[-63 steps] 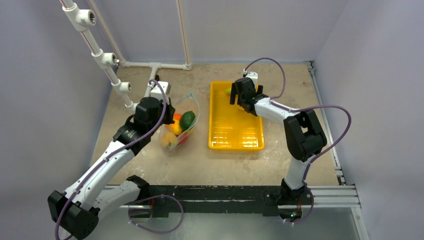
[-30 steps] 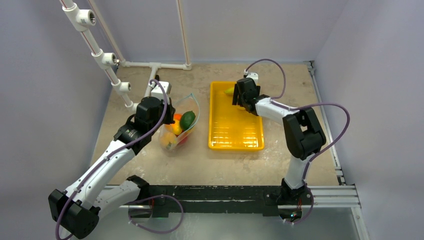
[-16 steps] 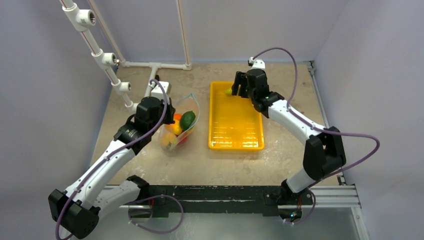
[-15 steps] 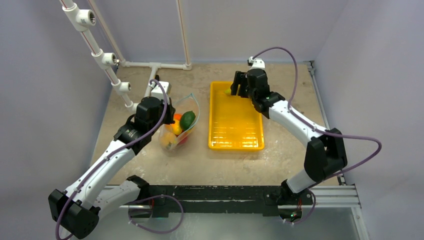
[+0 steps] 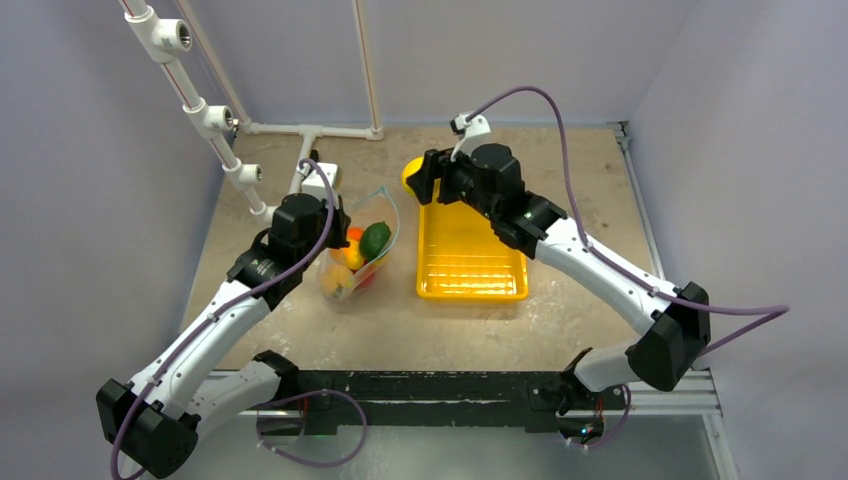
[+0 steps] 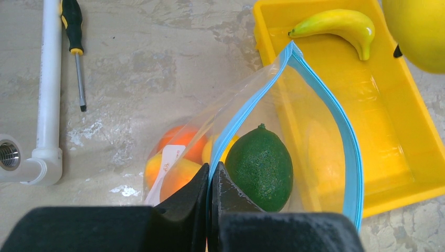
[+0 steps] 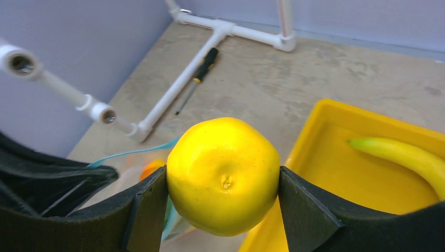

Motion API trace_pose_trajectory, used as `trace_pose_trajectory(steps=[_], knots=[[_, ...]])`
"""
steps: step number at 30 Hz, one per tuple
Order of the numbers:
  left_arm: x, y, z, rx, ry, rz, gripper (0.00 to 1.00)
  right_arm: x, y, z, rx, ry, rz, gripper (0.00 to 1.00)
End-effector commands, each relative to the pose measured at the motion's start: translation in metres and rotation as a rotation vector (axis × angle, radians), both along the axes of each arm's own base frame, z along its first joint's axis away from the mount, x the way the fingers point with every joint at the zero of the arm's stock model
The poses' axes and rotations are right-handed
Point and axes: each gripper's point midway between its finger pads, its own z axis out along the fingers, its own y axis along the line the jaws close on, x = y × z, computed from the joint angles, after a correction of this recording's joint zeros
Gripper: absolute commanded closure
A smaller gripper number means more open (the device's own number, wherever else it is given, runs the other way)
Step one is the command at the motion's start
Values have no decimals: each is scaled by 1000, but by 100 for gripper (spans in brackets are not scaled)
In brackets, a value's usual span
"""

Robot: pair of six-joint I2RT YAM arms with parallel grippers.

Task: Place the food in the zip-top bag and seal the zipper
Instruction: Pick up the fake fruit from the bin, then place the fake fruit in the zipper food storage bag.

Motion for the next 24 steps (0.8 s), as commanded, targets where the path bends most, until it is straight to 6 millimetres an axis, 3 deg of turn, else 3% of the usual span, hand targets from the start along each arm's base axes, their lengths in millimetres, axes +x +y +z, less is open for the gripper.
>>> trace_pose_trajectory(steps=[1, 6, 10, 24], knots=[[3, 4, 14, -17, -50, 16, 100, -23, 27, 50, 67, -102, 111, 68], [2, 5, 17, -18, -58, 19, 100, -47, 58, 60, 82, -131, 210, 68], [1, 6, 18, -19, -62, 21, 100, -63, 82, 54, 64, -127, 279, 68], [0, 6, 22, -22, -75, 19, 100, -75, 127, -5, -27, -51, 347, 68]])
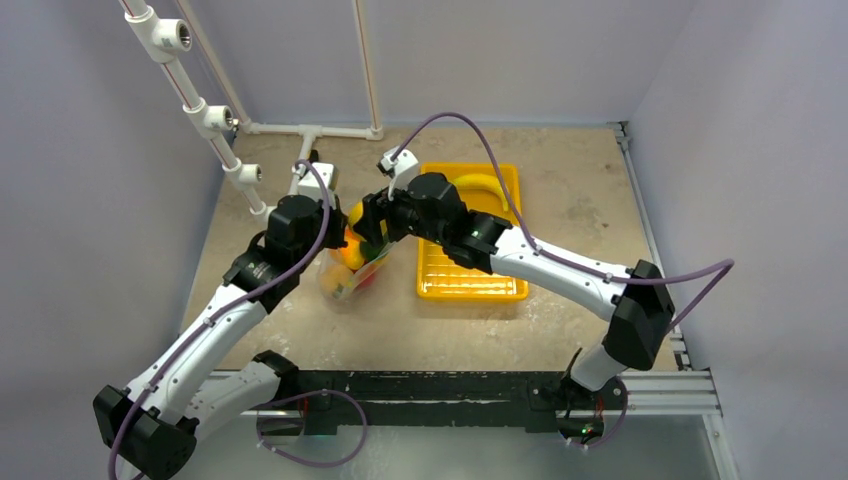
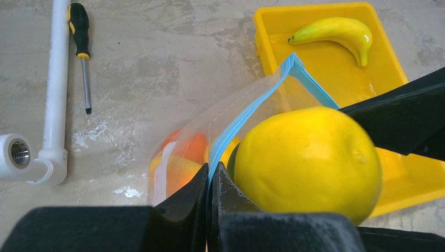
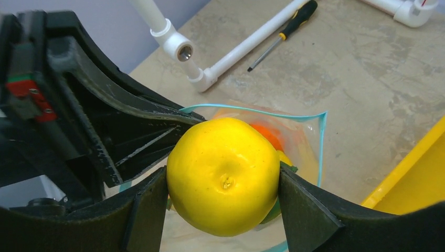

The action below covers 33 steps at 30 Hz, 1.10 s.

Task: Place the food in the zip-top bag and seal the zipper
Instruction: Place the fake fruit in the zipper food storage bag.

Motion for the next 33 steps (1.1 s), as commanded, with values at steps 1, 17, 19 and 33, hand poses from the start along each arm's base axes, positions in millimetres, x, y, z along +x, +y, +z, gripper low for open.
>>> trace_pose_trajectory(steps=[1, 17, 19, 33], knots=[[2, 3, 15, -18, -56, 7, 100, -1, 12, 22, 49, -54, 20, 68], [-2, -2, 24, -45, -87, -27, 100, 20, 26, -27, -4, 25, -77, 52], [-2, -2, 25, -46, -89, -27, 100, 24, 27, -34, -6, 44, -104, 48], [0, -2, 20, -37, -71, -20, 100, 33, 22, -51, -39, 102, -194, 1]])
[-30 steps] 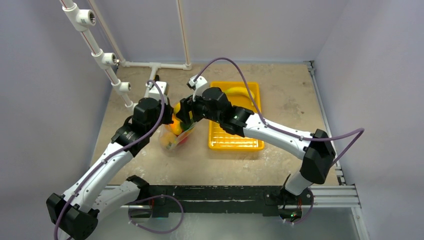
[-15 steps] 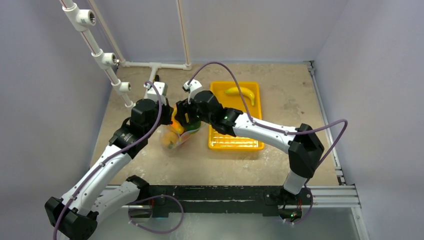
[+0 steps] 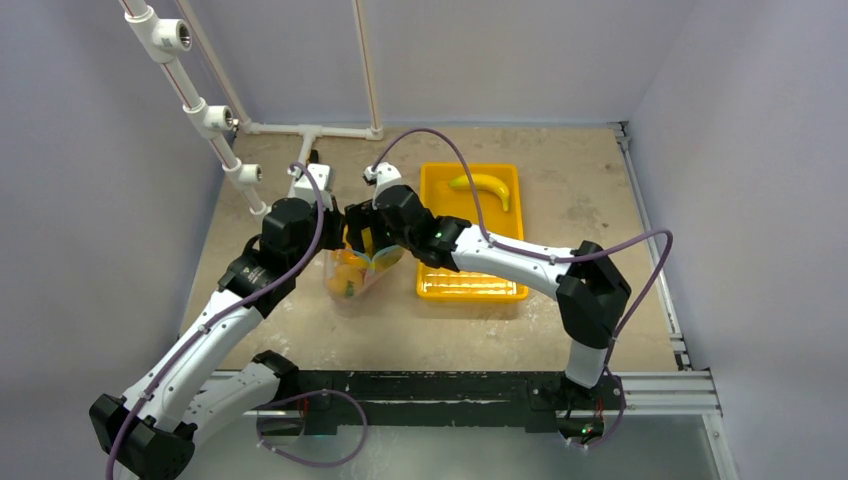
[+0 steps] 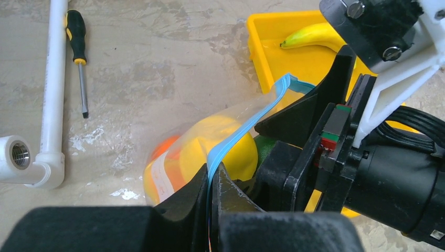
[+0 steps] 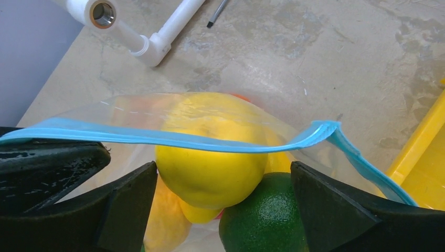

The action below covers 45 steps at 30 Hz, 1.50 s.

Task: Place the food in the zip-top bag and seal the zipper
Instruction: Place the fake fruit in the zipper food storage bag, then pick up the fake fruit from the bin.

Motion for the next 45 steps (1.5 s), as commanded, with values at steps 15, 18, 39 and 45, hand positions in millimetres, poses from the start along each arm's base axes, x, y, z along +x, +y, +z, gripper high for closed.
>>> trace_pose_trajectory(steps=[15, 18, 39, 45], knots=[[8, -3, 5, -6, -25, -1, 100, 0, -33, 118, 190, -145, -114, 3], [8, -3, 5, -5, -25, 1, 100, -3, -42, 125, 188, -145, -126, 7], [9, -1, 3, 1, -20, 11, 100, 59, -170, 83, -101, -208, -443, 9], [9, -1, 3, 2, -20, 11, 100, 83, -205, 68, -180, -211, -512, 5]])
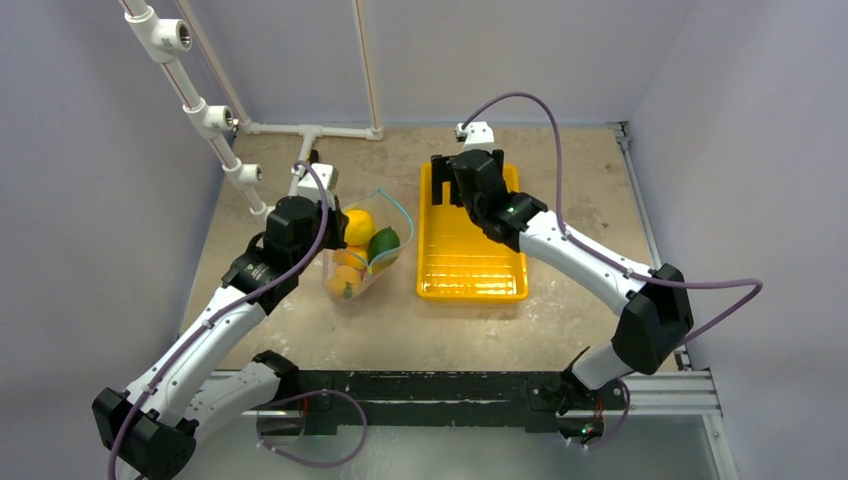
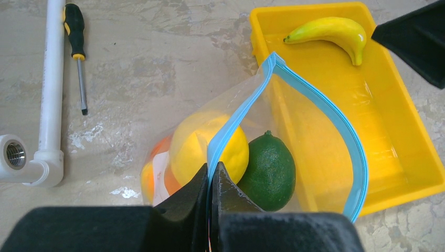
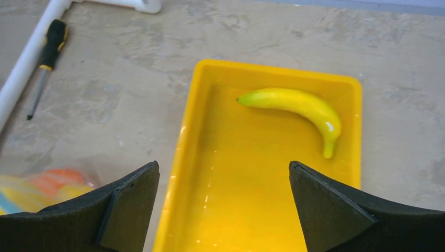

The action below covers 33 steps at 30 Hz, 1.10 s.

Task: Place the food in the zip-top bag and seal the zipper
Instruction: Pick up the fake fruit from the bin.

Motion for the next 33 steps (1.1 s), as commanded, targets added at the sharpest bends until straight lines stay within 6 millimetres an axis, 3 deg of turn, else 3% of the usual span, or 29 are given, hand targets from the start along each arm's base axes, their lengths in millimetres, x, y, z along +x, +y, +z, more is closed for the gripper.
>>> trace_pose_trajectory(steps=[1, 6, 16, 20, 33], knots=[[6, 0, 11, -10, -40, 9, 100, 15, -25, 8, -42, -42, -47, 5], [5, 0, 11, -11, -41, 8, 100, 35, -47, -14, -79, -4, -91, 4], [4, 0, 13, -17, -45, 3, 100, 69, -73, -62, -143, 87, -184, 3], [3, -1, 13, -19, -44, -2, 100, 80, -73, -71, -89, 108, -208, 1], [3, -3, 13, -25, -41, -11, 100, 98, -42, -94, 230, 204, -286, 2]])
